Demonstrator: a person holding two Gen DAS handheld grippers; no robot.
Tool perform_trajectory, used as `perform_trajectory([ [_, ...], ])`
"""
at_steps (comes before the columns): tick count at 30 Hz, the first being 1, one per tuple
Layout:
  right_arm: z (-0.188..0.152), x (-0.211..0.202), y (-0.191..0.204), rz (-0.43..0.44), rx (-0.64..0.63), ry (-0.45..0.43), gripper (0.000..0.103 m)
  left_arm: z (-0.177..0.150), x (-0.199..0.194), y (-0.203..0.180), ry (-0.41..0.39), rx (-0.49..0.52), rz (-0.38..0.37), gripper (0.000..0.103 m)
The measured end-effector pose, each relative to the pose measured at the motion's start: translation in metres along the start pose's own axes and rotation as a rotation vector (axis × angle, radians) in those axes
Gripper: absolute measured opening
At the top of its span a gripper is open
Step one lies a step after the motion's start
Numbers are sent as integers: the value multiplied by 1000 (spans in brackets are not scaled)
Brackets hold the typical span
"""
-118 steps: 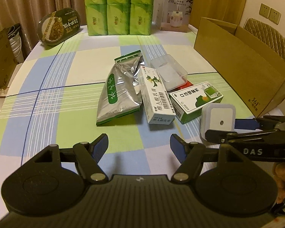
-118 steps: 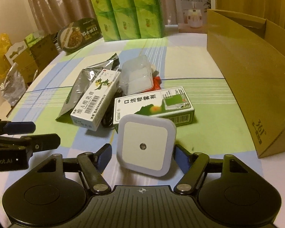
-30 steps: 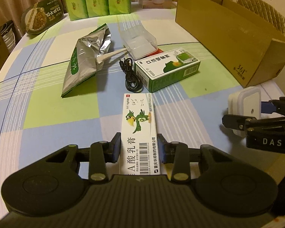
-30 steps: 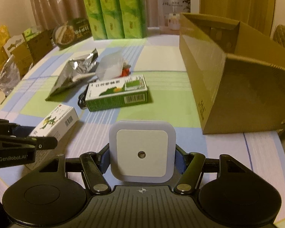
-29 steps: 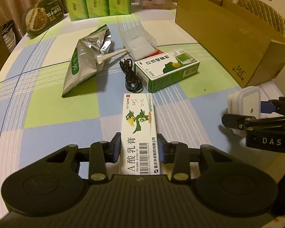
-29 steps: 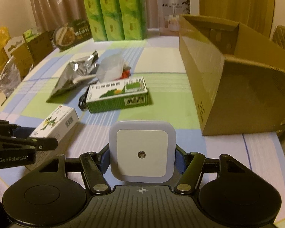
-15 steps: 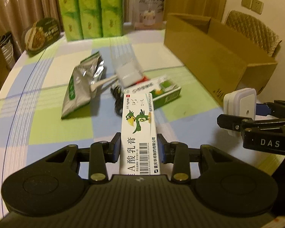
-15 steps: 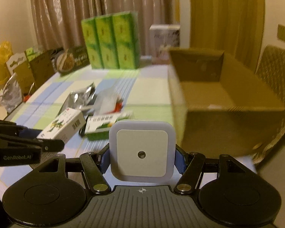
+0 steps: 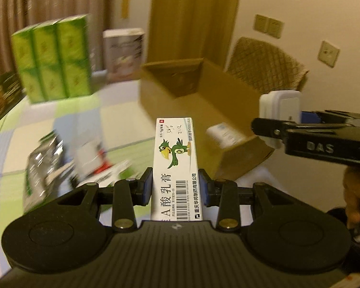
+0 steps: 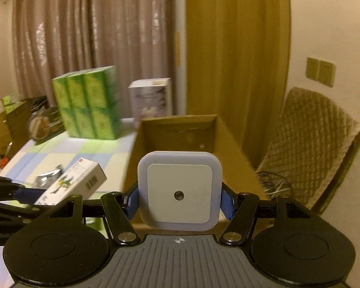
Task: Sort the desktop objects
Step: 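Carry the night light and vitamin A box over the cardboard box and release them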
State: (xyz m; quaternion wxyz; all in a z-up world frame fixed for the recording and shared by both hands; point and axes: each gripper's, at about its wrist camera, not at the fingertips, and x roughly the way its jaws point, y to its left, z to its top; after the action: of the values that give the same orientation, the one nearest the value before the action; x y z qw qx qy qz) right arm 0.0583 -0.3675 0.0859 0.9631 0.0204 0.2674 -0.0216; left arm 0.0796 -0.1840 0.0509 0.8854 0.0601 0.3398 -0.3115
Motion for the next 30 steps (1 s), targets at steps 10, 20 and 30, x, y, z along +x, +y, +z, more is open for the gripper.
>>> perform_trajectory([
  [10,14,48,-47,-10,30,40,62,58,59,-37,-14,1,-58,33],
  [20,10,72,-59,3,81,67,62,74,103,-45,19,-16,-60,33],
  [30,8,78,-56,29,99,75,62,69,107,-33,15,-60,-37,33],
])
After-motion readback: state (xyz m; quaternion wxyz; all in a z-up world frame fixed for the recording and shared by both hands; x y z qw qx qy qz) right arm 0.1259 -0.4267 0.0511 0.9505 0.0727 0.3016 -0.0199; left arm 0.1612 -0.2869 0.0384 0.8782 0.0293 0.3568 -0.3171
